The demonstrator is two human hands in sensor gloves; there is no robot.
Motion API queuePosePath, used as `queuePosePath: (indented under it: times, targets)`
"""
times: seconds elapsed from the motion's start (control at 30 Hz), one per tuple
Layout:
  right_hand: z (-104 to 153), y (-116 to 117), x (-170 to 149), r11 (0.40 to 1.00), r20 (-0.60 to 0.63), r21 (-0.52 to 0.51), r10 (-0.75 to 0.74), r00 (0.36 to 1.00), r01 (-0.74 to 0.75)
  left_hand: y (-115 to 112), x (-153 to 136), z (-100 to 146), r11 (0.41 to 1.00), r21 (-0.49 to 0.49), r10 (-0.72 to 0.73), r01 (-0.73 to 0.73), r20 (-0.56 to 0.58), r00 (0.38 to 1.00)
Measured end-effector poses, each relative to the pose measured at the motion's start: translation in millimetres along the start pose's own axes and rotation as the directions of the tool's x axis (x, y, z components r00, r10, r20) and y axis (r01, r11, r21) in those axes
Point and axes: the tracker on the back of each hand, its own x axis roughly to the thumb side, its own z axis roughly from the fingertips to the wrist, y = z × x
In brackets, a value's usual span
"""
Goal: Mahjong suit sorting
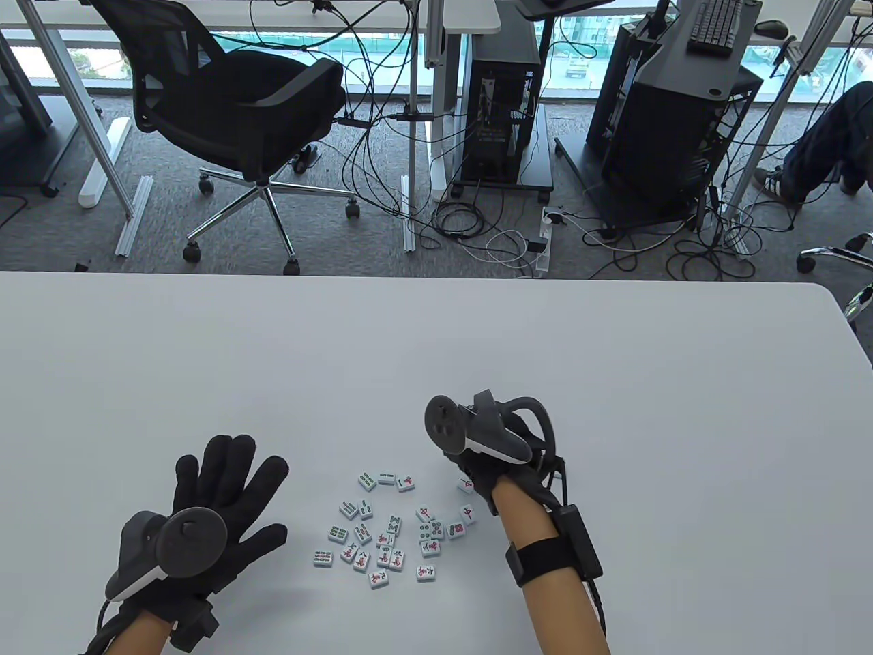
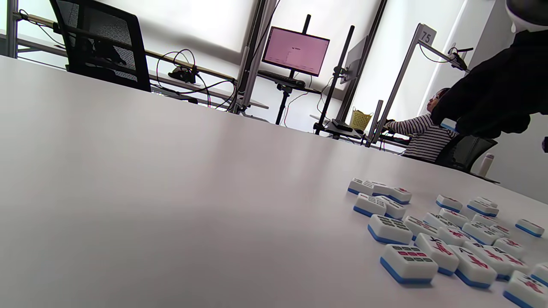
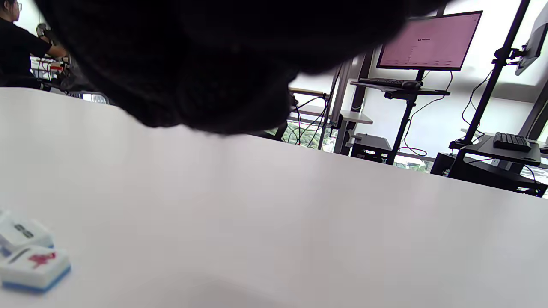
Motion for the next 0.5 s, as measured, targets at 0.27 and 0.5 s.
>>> queuePosePath:
  times: [0.27, 0.5]
  targets:
    - [8, 58, -21, 0.974, 0.015, 0.132, 0.181, 0.983, -0.182, -1, -2, -1, 1.0, -0.015, -0.003, 0.003, -0.011, 1.0]
    - [13, 74, -19, 0.976, 0.033, 0.161, 0.147, 0.989, -0.15, -1, -4, -2, 1.0, -0.021, 0.007, -0.008, -0.024, 1.0]
